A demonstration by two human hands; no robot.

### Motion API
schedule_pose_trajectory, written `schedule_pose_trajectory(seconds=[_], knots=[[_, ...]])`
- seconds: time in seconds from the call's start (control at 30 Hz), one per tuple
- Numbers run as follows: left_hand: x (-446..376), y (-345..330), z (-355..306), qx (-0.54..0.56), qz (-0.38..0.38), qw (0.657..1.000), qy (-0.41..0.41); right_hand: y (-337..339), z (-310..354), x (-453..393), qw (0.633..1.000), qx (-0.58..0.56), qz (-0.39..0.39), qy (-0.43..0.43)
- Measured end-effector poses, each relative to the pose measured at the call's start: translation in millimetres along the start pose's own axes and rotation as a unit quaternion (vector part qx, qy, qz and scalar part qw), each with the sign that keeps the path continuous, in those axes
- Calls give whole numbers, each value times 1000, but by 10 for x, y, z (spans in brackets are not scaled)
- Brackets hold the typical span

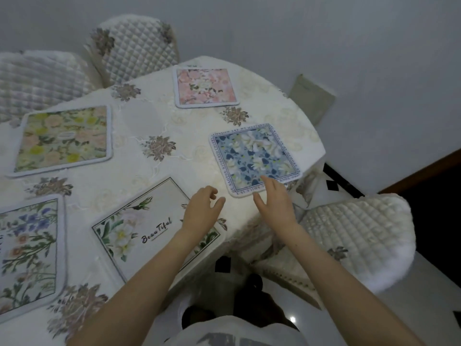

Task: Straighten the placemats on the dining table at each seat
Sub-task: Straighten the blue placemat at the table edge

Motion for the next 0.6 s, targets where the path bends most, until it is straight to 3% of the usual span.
schedule_pose_trajectory(seconds=[0.37,0.6], knots=[[-567,-852,-397,-13,-30,996,83,272,-1154,-1031,997,-18,63,34],[-989,-1171,-308,-31,-46,984,169,42,-1519,-1796,993,7,116,1]])
Point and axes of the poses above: each hand's wrist, its own x-axis away from the middle knuckle, its own y-axis out of the back of the hand, z = x × y, the point moved 2 cm from there along -x, towards the middle knuckle, and after that the axes turned 6 degrees about -z, right-handed, at the moved point
